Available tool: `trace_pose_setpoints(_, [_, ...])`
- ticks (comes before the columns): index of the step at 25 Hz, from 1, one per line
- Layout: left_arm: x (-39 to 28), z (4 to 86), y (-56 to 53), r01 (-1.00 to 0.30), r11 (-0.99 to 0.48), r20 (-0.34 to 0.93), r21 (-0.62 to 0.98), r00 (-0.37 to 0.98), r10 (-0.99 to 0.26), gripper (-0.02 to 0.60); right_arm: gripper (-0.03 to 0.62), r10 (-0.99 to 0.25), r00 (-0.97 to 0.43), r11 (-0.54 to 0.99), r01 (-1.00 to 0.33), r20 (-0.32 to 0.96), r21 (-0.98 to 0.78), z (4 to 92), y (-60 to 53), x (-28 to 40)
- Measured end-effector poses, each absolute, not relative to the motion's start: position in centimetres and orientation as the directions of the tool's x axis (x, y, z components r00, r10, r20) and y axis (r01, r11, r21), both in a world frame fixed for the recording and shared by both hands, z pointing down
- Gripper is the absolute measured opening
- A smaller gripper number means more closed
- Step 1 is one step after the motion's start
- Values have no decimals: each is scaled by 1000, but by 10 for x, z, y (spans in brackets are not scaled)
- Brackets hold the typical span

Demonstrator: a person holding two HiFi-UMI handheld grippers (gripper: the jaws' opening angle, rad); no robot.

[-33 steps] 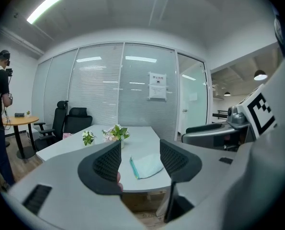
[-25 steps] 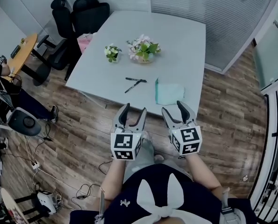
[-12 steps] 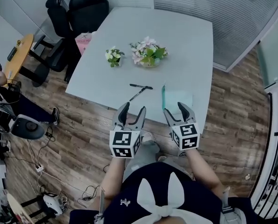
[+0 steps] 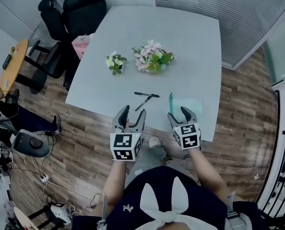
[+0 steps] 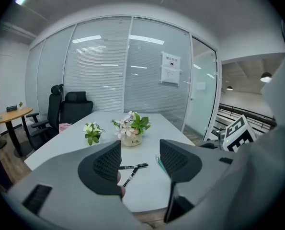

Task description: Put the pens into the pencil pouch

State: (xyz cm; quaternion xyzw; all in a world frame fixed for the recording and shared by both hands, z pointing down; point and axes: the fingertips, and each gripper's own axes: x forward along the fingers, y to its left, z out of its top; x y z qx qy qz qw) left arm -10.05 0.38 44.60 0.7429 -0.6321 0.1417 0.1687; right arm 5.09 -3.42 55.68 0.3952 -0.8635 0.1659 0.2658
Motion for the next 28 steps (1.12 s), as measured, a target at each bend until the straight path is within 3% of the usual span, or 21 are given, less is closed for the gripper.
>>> trace_pose_setpoints(19, [-142, 473, -45, -976, -196, 457, 96, 218, -862, 242, 190, -485, -354, 514, -855, 799, -67, 670, -60, 44])
trace_pose_setpoints(28, [-137, 481, -33, -968, -211, 460, 135, 250, -852, 242, 66, -483, -328, 503, -863, 812, -49, 671, -63, 49])
